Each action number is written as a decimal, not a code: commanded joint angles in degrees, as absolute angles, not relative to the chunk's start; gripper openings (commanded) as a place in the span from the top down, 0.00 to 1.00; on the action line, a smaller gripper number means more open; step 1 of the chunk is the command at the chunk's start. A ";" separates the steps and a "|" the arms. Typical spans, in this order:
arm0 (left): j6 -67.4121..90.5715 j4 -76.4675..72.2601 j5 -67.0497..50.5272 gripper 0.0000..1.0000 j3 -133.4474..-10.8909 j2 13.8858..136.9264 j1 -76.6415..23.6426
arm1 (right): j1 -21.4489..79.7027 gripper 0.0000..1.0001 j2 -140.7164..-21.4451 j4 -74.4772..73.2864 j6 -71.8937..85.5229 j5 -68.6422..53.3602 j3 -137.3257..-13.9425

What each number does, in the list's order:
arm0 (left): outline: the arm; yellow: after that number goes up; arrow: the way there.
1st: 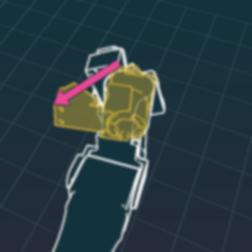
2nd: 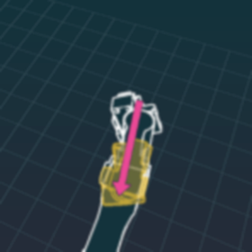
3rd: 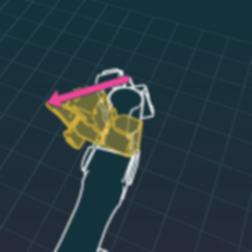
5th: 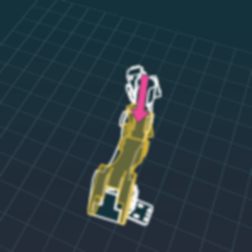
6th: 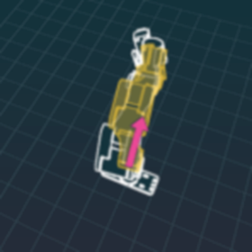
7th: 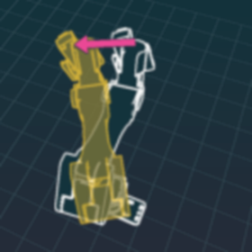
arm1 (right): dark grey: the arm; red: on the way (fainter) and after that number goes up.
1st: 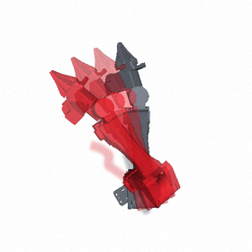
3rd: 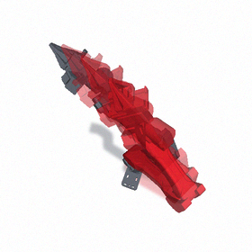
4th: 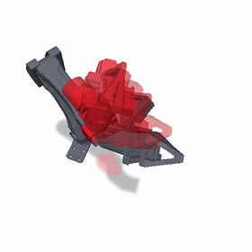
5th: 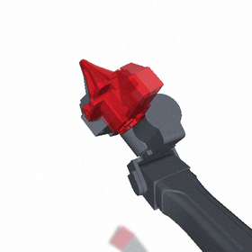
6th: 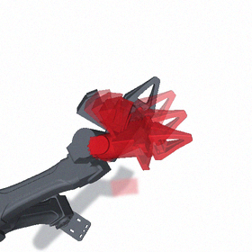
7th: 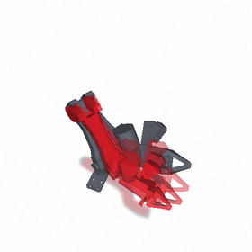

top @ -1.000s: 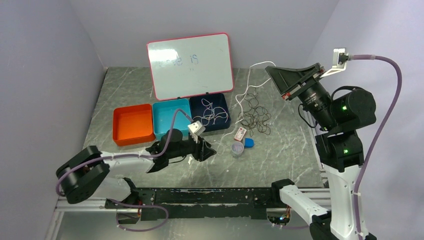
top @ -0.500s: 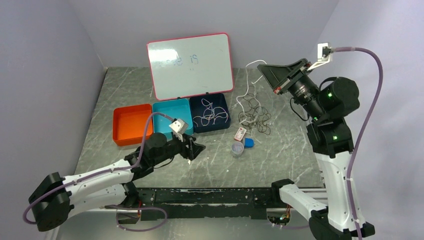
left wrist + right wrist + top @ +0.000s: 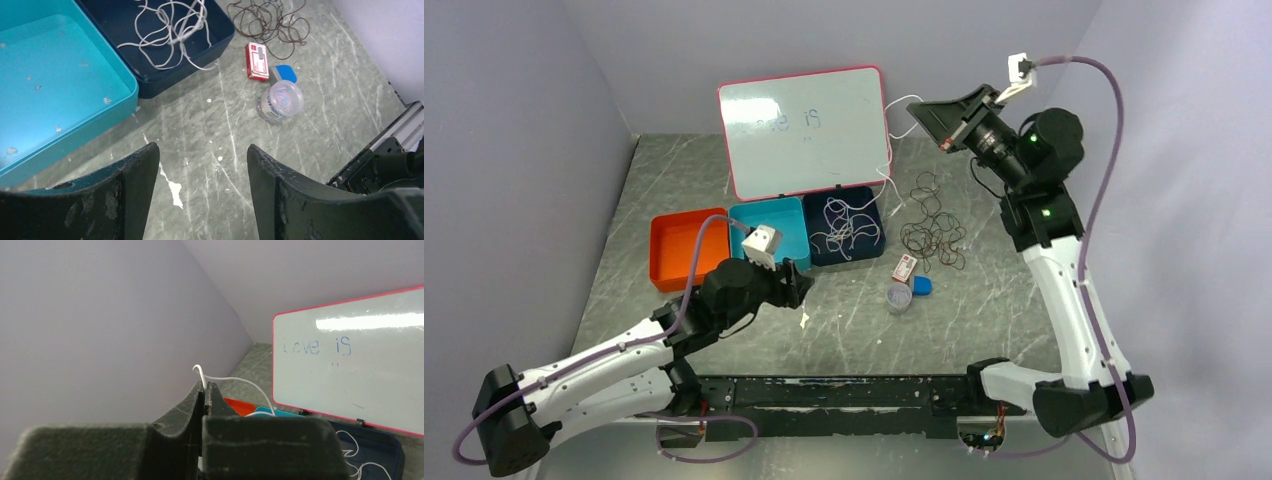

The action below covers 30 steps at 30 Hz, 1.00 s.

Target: Untangle the cables

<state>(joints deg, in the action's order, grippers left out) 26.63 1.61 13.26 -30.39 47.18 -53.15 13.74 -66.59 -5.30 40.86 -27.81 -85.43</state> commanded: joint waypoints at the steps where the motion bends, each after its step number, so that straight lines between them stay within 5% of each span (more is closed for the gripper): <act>1: 27.86 6.19 16.45 0.31 -32.16 46.11 -53.54 | 14.58 1.00 -70.58 2.25 42.98 -30.41 -83.46; 14: 28.71 7.53 17.41 0.33 -31.64 45.25 -53.55 | 18.16 1.00 -78.61 5.17 40.82 -29.64 -82.98; 30: 30.26 9.61 19.56 0.34 -31.47 43.35 -53.53 | 18.99 1.00 -81.92 1.18 41.89 -29.14 -100.35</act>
<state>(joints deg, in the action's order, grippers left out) 29.39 9.17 18.13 -30.46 44.12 -53.15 18.83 -79.46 1.48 41.47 -29.12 -96.79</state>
